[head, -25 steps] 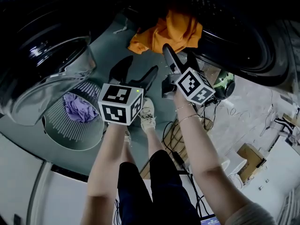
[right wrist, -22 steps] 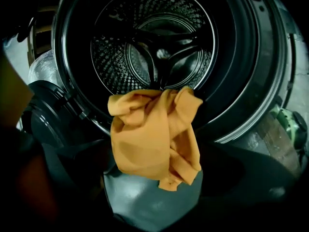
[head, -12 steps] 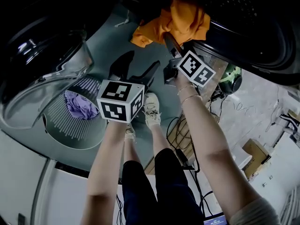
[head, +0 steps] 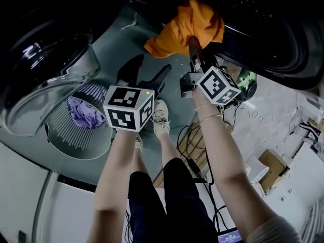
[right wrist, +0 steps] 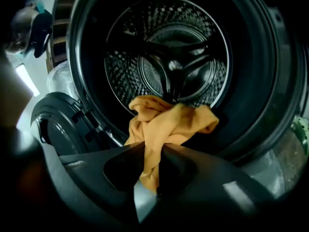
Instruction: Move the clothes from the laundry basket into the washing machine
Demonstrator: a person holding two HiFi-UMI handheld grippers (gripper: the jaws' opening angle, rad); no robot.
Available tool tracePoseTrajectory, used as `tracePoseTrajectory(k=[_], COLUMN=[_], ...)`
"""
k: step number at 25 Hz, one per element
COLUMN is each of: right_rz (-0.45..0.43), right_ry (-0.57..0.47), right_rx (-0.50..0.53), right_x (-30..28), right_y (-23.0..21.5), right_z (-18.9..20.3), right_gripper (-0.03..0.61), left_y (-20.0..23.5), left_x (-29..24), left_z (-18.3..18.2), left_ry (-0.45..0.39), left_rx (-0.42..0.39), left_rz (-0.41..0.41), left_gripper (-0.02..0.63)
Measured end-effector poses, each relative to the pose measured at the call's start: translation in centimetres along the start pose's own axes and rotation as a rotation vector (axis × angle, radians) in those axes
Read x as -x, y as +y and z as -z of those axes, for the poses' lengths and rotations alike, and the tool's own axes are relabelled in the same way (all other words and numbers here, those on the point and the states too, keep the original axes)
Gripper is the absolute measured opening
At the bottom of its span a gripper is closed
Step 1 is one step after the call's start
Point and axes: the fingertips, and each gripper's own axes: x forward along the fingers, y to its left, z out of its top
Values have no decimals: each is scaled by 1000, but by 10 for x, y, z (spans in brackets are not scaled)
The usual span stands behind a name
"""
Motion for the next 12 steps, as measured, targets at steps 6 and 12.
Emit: tracePoseTrajectory(k=[6, 12], right_rz=[3, 40], right_ry=[-176, -269], right_rx=[16, 14], right_x=[10, -9], right_y=[12, -4], right_z=[-82, -133], right_gripper=[58, 58], left_y=[-10, -18], left_x=[2, -2], left_z=[-17, -34], left_ry=[-19, -46], left_rx=[-10, -17], left_rz=[14, 20], left_gripper=[342, 342])
